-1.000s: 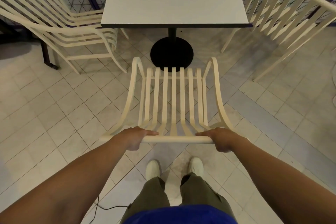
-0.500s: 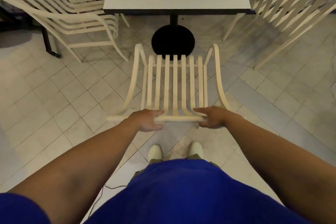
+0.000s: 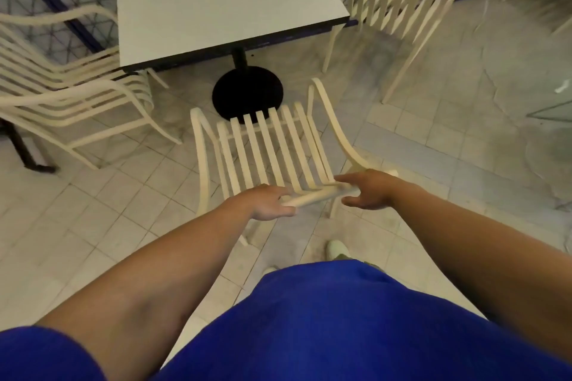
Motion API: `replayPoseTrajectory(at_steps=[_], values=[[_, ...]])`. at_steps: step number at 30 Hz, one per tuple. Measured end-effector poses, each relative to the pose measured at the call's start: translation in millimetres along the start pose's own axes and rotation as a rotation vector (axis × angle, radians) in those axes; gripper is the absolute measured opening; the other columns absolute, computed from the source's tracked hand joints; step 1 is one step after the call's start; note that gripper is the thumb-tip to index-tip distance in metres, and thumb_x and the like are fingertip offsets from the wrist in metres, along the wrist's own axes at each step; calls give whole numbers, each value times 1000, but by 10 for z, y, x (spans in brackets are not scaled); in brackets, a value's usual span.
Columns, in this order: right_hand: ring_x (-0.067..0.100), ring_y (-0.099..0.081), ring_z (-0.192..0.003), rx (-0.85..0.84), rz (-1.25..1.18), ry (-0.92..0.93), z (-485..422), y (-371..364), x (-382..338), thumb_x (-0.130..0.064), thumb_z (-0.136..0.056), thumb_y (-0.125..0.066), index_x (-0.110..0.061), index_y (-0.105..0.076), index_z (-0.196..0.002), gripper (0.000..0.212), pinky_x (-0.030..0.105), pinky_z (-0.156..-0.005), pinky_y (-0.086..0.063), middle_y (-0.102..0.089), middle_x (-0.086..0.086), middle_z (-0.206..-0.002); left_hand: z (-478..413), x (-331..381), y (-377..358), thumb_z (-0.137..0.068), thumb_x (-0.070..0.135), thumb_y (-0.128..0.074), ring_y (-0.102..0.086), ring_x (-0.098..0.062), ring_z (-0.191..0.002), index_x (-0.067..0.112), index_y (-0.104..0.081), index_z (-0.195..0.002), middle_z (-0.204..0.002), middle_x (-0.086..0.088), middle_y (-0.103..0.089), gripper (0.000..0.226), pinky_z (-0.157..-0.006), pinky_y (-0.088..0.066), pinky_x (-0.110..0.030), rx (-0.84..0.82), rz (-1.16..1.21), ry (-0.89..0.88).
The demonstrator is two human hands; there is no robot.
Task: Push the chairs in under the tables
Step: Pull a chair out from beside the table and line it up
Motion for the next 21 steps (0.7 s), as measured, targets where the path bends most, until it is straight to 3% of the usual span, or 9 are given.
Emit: replayPoseTrajectory(at_steps=[5,11,14,21], values=[[25,-51,-129,162,-114,-89,361,10,272,-44,-94,-60,-25,-50,-144,55,40,-108,-42,-55,4,-143,-48,443,53,-92,57,-62,-57,-25,-121,22,-46,-150,-142,-7,-56,70,-102,-47,-39,5,-105,-127],[22,-48,-131,152,-167,-183,629,-232,715,-52,-94,-56,-26,-50,-143,56,40,-109,-39,-54,0,-143,-45,1150,129,-92,55,-64,-61,-22,-104,15,-56,-142,-124,-4,-62,65,-93,-52,-40,117,-182,-252],[21,-52,-126,130,-216,-197,710,-345,994,-54,-93,-56,-26,-51,-142,58,39,-108,-41,-58,0,-139,-108,1522,-57,-91,56,-64,-61,-20,-105,16,-57,-141,-122,-2,-62,64,-97,-52,-41,41,-237,-261],[20,-53,-126,32,-289,-205,1048,-676,1947,-55,-94,-54,-20,-48,-144,61,35,-107,-39,-55,3,-141,-451,2323,-712,-92,53,-65,-59,-20,-121,17,-54,-144,-137,-2,-61,64,-105,-46,-34,-148,-324,-157]])
Point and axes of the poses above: each hand's wrist, its own z-axis away from the middle knuckle, its own y-axis out of the back of the hand, x = y × z, the point moved 10 cm from there along -z, towards the middle knuckle
